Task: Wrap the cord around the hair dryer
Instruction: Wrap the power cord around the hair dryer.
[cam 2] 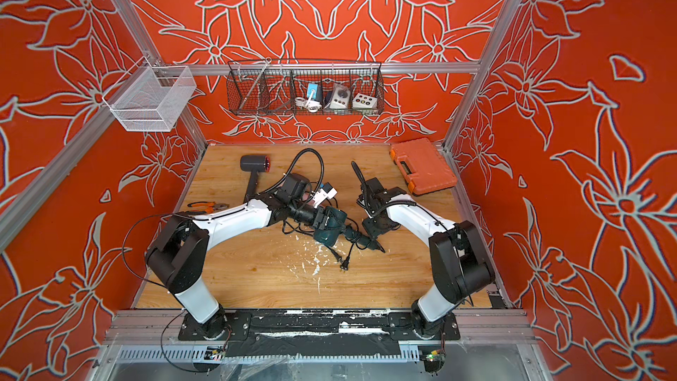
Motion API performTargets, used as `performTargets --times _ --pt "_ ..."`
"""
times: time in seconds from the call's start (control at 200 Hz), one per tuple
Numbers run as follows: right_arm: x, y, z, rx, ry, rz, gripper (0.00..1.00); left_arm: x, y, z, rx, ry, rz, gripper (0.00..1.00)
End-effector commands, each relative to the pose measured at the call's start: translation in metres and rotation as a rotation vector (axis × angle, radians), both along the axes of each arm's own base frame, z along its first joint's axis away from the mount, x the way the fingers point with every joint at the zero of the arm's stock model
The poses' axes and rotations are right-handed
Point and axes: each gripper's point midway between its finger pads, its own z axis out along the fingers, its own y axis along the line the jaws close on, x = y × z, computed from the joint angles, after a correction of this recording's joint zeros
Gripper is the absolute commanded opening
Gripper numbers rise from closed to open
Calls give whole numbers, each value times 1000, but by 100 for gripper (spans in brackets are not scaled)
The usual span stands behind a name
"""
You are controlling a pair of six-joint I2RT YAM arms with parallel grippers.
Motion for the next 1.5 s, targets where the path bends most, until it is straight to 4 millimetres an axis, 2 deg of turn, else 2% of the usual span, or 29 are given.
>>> performTargets --times 0.0,0.185,0.36,0.5,0.736,1.126,1.496 --pt "-12 -7 4 -13 31 -17 66 10 -8 25 -57 -91 -13 0" --pt "-12 -6 11 -5 31 -16 66 4 -8 28 -73 -84 -34 0" --pt "-14 -1 26 34 11 -12 66 -2 -9 43 -138 -76 -58 0" --pt "-15 -3 29 32 10 -12 67 -2 -7 50 -148 -85 -60 0" --pt "-14 -4 28 20 14 -19 67 -1 -3 52 -144 -83 -55 0" --pt "-10 -11 47 17 -54 -43 68 4 2 60 -168 -83 -42 0" --pt "-10 -11 46 34 -53 -46 68 4 4 59 -167 -80 -37 0"
